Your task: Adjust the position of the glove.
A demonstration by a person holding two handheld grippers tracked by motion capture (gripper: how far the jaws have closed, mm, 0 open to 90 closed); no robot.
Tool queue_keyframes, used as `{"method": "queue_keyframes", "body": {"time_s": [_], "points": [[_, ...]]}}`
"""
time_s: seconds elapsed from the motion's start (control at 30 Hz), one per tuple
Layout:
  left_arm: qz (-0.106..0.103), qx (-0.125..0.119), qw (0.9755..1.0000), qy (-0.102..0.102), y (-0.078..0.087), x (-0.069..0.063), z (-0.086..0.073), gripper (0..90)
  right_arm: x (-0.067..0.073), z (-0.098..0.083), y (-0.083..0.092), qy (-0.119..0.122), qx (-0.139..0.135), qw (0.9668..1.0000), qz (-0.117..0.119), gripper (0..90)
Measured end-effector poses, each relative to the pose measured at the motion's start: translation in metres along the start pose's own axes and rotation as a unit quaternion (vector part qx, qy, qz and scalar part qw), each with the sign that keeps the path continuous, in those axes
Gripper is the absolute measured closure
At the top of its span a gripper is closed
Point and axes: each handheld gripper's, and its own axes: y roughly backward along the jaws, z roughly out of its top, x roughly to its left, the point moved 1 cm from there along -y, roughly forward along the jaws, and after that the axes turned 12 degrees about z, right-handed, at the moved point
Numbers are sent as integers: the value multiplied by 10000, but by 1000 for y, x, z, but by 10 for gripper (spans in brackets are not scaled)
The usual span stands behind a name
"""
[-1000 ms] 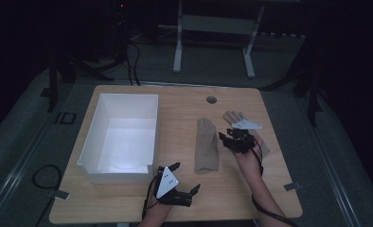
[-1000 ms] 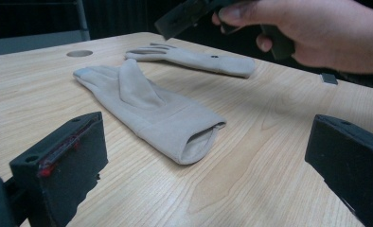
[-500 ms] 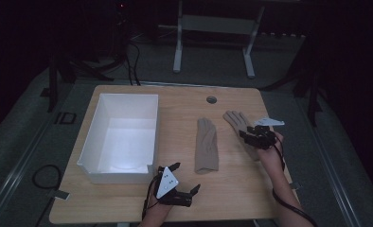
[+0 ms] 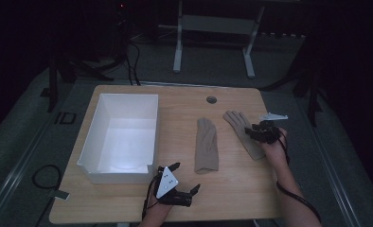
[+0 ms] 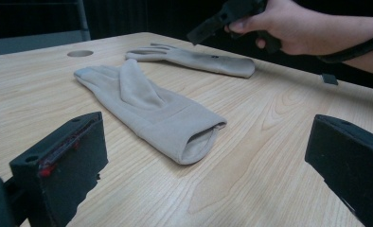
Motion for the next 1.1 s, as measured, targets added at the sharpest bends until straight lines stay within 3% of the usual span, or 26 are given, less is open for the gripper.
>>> {"method": "queue_keyframes", "body": {"time_s": [0.27,0.43,0.57,0.9,1.1], "points": [[6,-8,10000,-5,0,0,0,3,-9,-14,-24,-174,214,9996,-80,563],[4,-15,10000,-8,0,0,0,3,-8,-14,-23,-208,238,9995,-67,792],[-9,-14,10000,5,0,0,0,3,-6,-11,-19,-483,153,9985,-187,833],[7,-14,10000,-7,0,0,0,3,23,6,31,-902,-559,9922,-661,835],[12,-24,10000,-14,0,-1,0,3,41,5,54,-1058,-730,9869,-971,835]]}}
